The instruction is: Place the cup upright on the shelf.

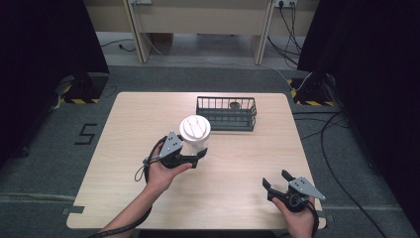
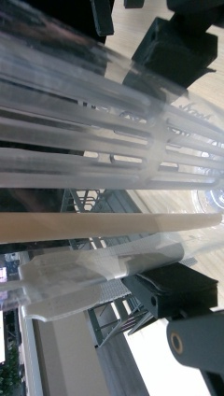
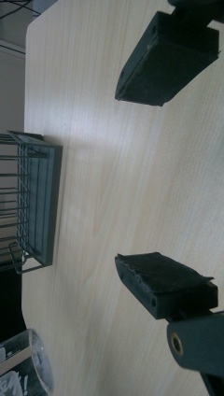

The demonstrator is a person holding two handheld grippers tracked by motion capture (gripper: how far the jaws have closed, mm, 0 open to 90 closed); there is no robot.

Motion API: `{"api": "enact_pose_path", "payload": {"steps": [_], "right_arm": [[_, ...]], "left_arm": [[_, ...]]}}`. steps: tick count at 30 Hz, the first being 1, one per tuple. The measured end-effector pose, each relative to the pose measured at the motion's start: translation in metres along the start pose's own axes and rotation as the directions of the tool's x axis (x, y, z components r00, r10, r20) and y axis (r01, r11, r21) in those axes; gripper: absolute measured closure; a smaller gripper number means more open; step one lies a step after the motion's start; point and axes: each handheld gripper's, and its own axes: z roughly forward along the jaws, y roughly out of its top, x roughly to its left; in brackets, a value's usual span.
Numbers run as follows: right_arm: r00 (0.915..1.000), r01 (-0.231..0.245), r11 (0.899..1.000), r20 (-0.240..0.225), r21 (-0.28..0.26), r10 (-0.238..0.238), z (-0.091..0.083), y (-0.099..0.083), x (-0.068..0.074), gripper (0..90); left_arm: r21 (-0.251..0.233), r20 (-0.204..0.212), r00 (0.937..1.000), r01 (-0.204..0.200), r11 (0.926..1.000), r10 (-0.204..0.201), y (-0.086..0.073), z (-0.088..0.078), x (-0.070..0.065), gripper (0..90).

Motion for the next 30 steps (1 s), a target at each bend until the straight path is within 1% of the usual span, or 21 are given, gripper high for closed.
{"api": "enact_pose_path", "payload": {"steps": [9,14,15,20,30], "right_arm": [[1.0,0.005,1.0,0.001,0.002,-0.005,0.0,0.0,-0.001,17.9],[1.0,-0.003,1.0,-0.002,0.004,0.003,0.0,0.0,0.0,17.9],[1.0,0.004,1.0,0.0,0.003,-0.004,0.0,0.0,-0.001,17.9],[1.0,0.007,1.0,0.001,0.002,-0.007,0.0,0.0,-0.001,18.0],[1.0,-0.005,1.0,-0.003,0.005,0.005,0.0,0.0,0.0,17.9]], "left_arm": [[0.001,-0.003,1.0,-0.006,1.0,0.006,0.006,0.006,0.003,17.9],[0.0,-0.004,1.0,-0.007,1.0,0.007,0.009,0.01,0.004,17.9],[0.002,-0.004,1.0,-0.008,1.0,0.008,0.009,0.01,0.005,17.9],[0.004,-0.006,1.0,0.0,1.0,0.0,0.01,0.014,0.007,17.9],[0.007,-0.003,1.0,-0.007,1.0,0.007,0.015,0.024,0.007,17.9]]}}
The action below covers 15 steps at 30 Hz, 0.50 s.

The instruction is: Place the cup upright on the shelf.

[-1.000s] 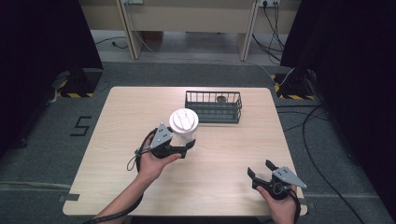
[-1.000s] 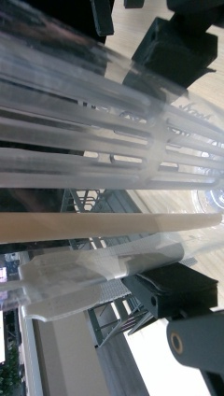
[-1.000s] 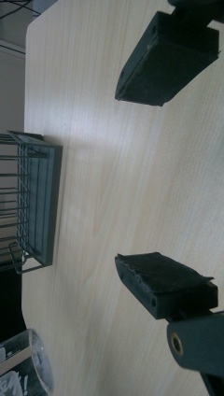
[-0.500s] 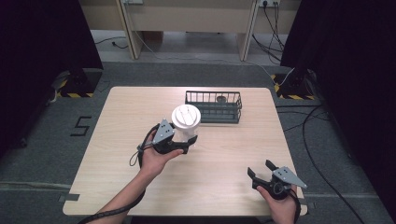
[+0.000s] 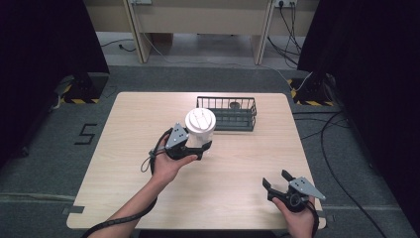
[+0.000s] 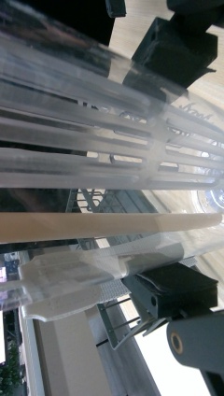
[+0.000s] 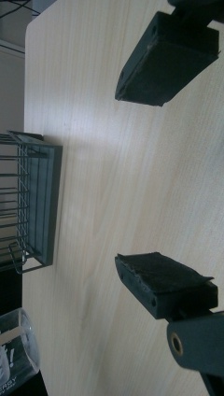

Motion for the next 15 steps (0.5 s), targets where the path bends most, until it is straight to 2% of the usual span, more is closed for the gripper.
{"api": "enact_pose_path", "payload": {"steps": [15], "right_arm": [[1.0,-0.005,1.0,-0.002,-0.009,0.005,0.0,0.0,-0.001,18.0]], "left_arm": [[0.004,-0.005,0.9999,-0.013,0.9999,0.013,0.01,0.016,0.003,17.8]]}}
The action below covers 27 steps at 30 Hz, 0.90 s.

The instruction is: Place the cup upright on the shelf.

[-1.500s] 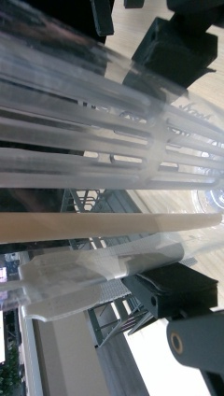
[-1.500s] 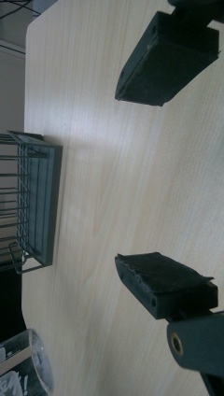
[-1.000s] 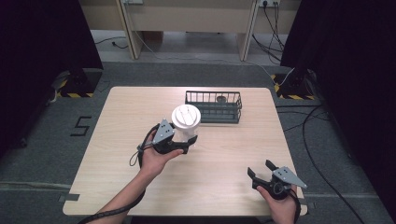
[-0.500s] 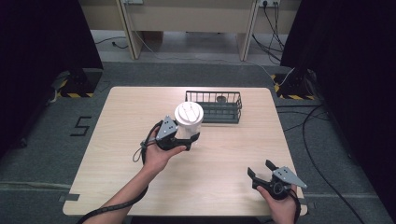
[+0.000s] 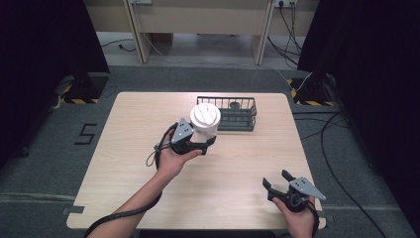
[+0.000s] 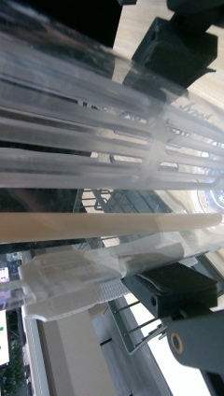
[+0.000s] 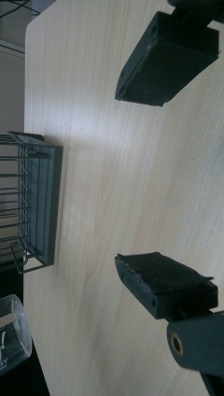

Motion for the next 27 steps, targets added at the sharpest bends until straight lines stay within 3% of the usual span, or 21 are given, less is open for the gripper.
{"api": "enact_pose_path", "payload": {"steps": [27], "right_arm": [[1.0,-0.003,1.0,-0.002,-0.002,0.003,0.0,0.0,-0.001,18.0]], "left_arm": [[0.008,-0.035,0.9991,-0.023,0.9997,0.023,0.017,0.029,0.016,17.8]]}}
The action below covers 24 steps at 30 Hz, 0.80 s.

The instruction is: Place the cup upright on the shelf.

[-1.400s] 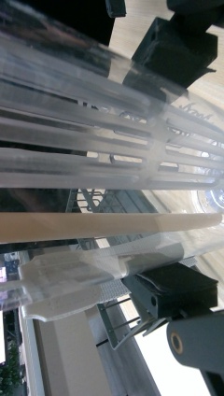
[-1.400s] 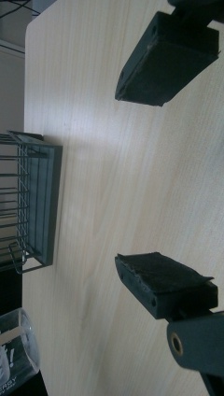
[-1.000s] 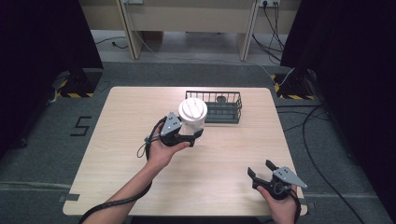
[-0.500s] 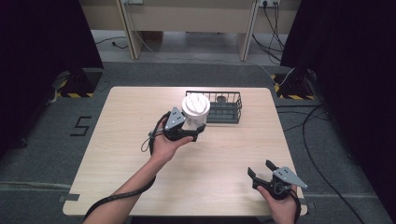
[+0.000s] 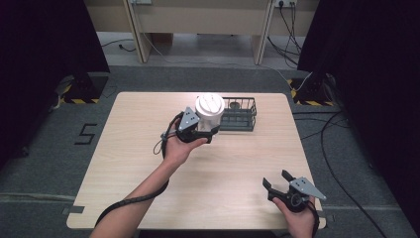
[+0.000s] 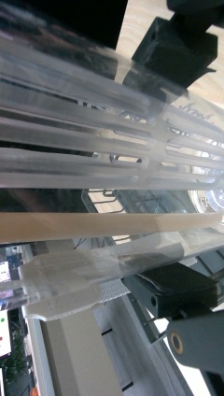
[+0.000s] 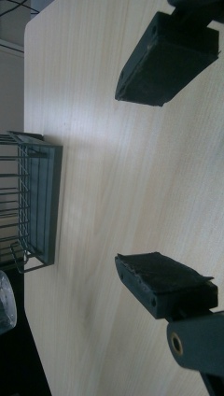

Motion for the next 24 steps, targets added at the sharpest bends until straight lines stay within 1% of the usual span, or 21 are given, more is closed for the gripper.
{"api": "enact_pose_path", "payload": {"steps": [1,8,17,24], "right_arm": [[1.0,-0.001,1.0,0.0,0.0,0.001,0.0,0.0,0.0,18.0],[1.0,0.0,1.0,-0.001,0.001,0.0,0.0,0.0,0.0,18.1],[1.0,-0.003,1.0,-0.003,0.003,0.003,0.0,0.0,0.0,18.1],[1.0,-0.002,1.0,-0.002,0.001,0.002,0.0,0.0,0.0,18.1]], "left_arm": [[0.001,-0.001,1.0,-0.005,1.0,0.005,0.001,0.001,0.0,17.9],[0.005,0.0,1.0,-0.005,1.0,0.005,0.004,0.009,0.001,17.9],[0.0,-0.002,1.0,0.0,1.0,0.0,0.01,0.02,0.002,17.8],[-0.004,-0.011,0.9999,0.004,1.0,-0.004,0.016,0.028,0.005,17.8]]}}
